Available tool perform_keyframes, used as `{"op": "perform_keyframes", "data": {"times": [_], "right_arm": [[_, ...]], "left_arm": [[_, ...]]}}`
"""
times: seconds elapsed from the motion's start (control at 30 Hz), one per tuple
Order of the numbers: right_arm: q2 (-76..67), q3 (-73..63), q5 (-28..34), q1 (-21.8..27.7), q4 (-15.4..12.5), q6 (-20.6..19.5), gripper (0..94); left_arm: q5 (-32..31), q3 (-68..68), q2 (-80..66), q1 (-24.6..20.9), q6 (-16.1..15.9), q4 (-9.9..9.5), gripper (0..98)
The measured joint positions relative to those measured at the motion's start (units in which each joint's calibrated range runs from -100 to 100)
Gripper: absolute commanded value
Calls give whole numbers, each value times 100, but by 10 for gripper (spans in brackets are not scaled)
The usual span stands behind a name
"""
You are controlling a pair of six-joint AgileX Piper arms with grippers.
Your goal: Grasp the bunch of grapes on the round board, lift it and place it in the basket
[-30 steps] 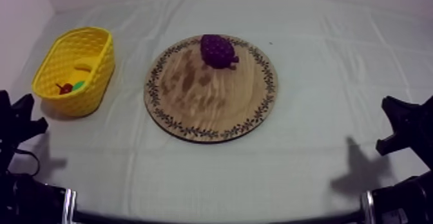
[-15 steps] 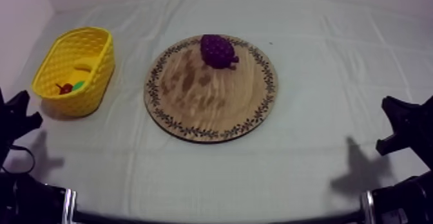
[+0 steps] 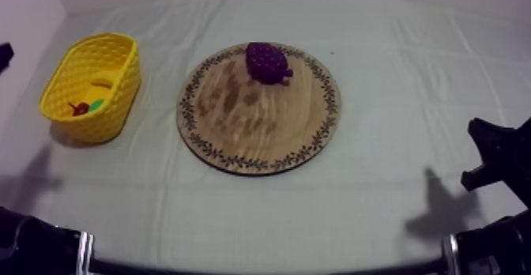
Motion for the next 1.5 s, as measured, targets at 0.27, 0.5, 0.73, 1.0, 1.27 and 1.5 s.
{"op": "perform_keyframes", "data": {"times": [0.27,0.5,0.73,1.0,1.27,1.5], "right_arm": [[0,0,0,0,0,0,4],[0,0,0,0,0,0,4],[0,0,0,0,0,0,4],[0,0,0,0,0,0,4],[0,0,0,0,0,0,4],[0,0,0,0,0,0,4]], "left_arm": [[663,-1941,1819,625,488,-424,0],[1367,-3413,3394,1182,857,-718,0],[2101,-4660,4897,1637,1129,-850,0],[2642,-5739,6458,2028,1393,-970,0],[3014,-6785,7923,2276,1599,-993,0],[3273,-7555,8971,2492,1696,-989,0]]}}
